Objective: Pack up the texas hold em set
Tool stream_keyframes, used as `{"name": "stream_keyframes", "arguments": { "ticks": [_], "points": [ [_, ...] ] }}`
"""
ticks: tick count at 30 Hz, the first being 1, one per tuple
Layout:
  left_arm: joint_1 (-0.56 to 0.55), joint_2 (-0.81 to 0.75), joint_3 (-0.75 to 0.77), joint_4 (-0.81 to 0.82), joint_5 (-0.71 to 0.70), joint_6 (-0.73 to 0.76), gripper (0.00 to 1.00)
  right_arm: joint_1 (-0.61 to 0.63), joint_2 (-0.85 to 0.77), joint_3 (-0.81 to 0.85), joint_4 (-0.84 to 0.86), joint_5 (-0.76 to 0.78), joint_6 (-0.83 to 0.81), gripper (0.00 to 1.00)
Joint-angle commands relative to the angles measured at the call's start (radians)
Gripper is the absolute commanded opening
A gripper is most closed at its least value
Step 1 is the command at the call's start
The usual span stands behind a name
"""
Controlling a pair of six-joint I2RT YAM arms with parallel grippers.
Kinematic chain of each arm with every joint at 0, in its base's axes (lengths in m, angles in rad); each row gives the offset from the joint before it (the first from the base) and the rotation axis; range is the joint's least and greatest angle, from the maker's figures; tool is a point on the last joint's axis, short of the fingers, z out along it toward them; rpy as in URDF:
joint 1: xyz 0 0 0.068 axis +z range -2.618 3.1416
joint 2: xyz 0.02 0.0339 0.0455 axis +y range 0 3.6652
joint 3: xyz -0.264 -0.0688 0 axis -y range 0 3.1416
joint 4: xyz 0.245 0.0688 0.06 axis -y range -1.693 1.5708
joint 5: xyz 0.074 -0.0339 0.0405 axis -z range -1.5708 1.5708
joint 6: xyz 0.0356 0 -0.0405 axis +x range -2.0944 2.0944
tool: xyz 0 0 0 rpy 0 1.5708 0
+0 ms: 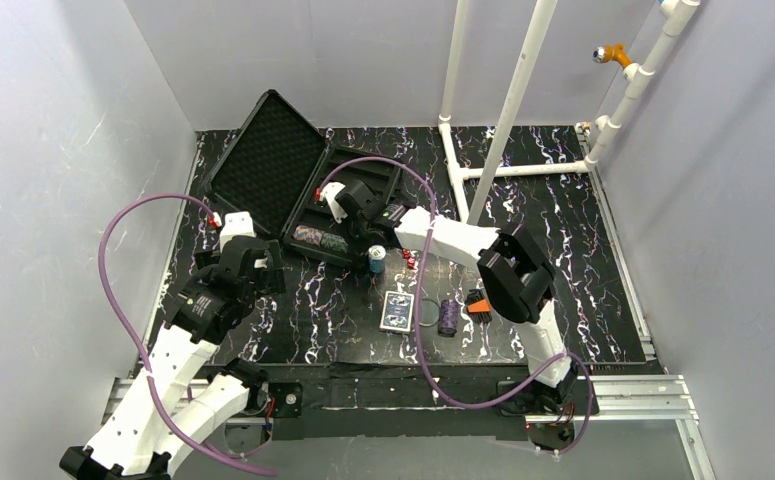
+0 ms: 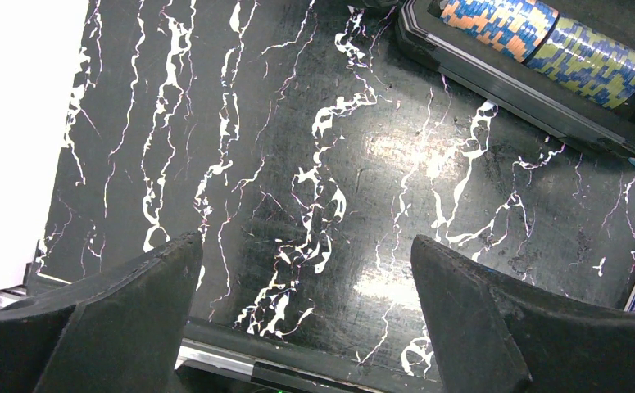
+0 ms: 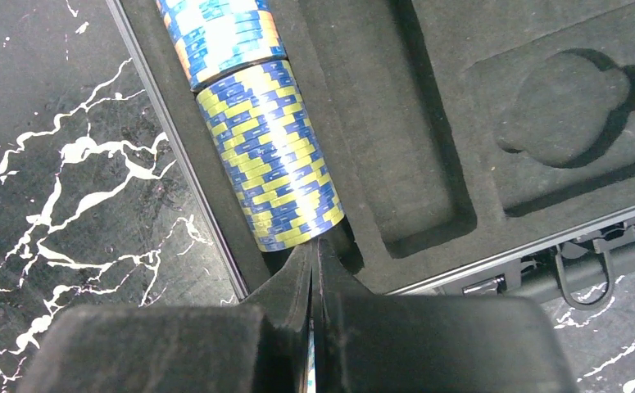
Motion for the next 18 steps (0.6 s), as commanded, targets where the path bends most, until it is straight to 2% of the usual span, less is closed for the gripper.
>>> {"name": "stream_keyframes", "arguments": {
  "ticks": [1,18],
  "points": [
    [0.007,0.001,0.002,-0.006,-0.008,0.008,0.98,0.0,0.018,0.061,0.026,-0.056,0.041,0.03],
    [0.008,0.005,0.001,0.0,-0.001,0.012,0.98,0.001,0.059,0.107,0.05,-0.124,0.063,0.04]
  ]
}}
